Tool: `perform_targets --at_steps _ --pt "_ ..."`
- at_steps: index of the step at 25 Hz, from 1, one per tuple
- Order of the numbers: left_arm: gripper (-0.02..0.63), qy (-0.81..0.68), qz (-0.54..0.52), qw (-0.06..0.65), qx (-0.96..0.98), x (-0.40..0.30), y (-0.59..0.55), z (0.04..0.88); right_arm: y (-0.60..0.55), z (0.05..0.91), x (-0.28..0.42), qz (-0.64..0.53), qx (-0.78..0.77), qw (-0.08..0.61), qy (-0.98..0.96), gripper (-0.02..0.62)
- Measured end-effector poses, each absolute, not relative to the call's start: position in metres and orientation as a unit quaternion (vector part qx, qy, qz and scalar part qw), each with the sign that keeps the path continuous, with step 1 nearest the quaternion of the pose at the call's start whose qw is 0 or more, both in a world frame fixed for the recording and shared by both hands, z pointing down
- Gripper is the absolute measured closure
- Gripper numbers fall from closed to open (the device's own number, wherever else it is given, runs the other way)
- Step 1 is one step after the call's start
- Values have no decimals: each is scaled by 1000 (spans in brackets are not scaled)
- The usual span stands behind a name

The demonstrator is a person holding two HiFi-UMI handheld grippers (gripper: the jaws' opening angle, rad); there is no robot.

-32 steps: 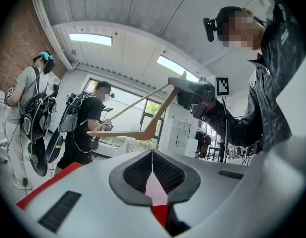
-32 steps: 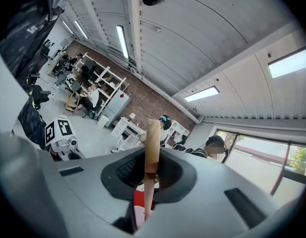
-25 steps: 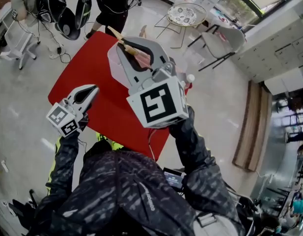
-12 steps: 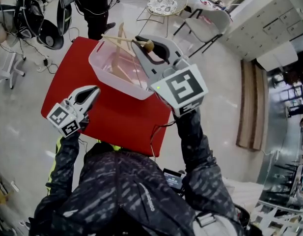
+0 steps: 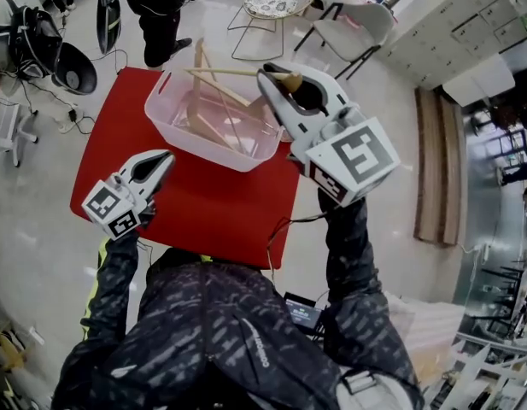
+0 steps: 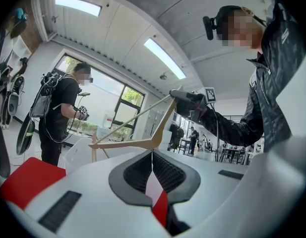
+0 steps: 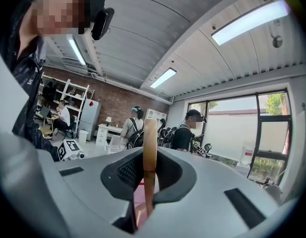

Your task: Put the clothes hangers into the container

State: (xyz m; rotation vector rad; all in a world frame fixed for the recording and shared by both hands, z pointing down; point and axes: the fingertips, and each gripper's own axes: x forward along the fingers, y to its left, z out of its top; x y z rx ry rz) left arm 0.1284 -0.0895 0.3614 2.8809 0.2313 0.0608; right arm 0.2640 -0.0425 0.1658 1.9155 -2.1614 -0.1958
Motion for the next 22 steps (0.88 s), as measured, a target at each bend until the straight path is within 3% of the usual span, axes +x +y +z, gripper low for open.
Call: perform_targets --at_steps 22 --pt "594 84 58 149 984 144 -111 395 -100 308 297 109 619 103 -771 555"
